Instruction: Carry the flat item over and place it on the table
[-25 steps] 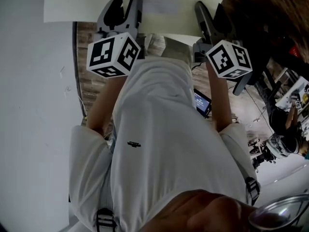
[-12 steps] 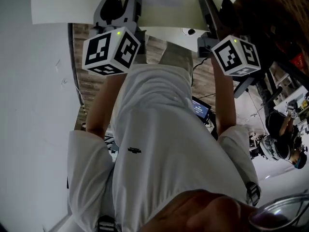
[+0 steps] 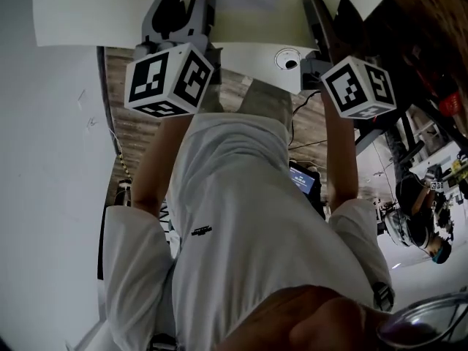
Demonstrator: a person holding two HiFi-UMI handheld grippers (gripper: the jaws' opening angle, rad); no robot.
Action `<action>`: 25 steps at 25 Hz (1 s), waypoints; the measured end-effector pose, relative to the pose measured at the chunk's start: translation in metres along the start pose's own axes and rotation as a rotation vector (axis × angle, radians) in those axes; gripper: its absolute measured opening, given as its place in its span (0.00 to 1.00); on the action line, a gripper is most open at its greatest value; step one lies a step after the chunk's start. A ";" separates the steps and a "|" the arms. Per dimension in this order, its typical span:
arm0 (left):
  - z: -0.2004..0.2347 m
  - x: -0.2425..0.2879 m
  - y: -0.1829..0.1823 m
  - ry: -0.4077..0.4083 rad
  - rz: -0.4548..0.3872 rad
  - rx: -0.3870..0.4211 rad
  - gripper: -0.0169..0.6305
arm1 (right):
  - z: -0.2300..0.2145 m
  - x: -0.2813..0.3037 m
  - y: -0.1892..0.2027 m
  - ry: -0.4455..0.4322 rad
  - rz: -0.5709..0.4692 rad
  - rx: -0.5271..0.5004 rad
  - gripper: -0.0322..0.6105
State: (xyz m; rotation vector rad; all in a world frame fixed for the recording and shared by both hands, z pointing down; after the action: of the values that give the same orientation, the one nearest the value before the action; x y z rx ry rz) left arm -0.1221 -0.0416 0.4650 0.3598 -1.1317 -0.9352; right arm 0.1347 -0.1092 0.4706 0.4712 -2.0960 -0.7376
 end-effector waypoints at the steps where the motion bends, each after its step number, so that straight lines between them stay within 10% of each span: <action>1: 0.008 0.001 0.002 -0.001 -0.001 -0.004 0.31 | 0.004 0.005 0.004 0.001 0.003 -0.005 0.52; 25: 0.043 0.028 0.011 0.027 0.017 -0.030 0.30 | 0.002 0.041 0.018 0.035 0.003 -0.027 0.52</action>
State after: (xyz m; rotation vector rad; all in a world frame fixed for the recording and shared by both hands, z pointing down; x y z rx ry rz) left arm -0.1518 -0.0484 0.5077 0.3374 -1.0934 -0.9287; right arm 0.1085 -0.1183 0.5057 0.4624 -2.0516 -0.7498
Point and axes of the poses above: the fingertips, and each gripper's own axes: x forward along the fingers, z to its left, y out of its underside, the point moved 9 cm from there along -x, backward along the fingers, and after that the axes turned 2 degrees about z, right-handed, at the moved point
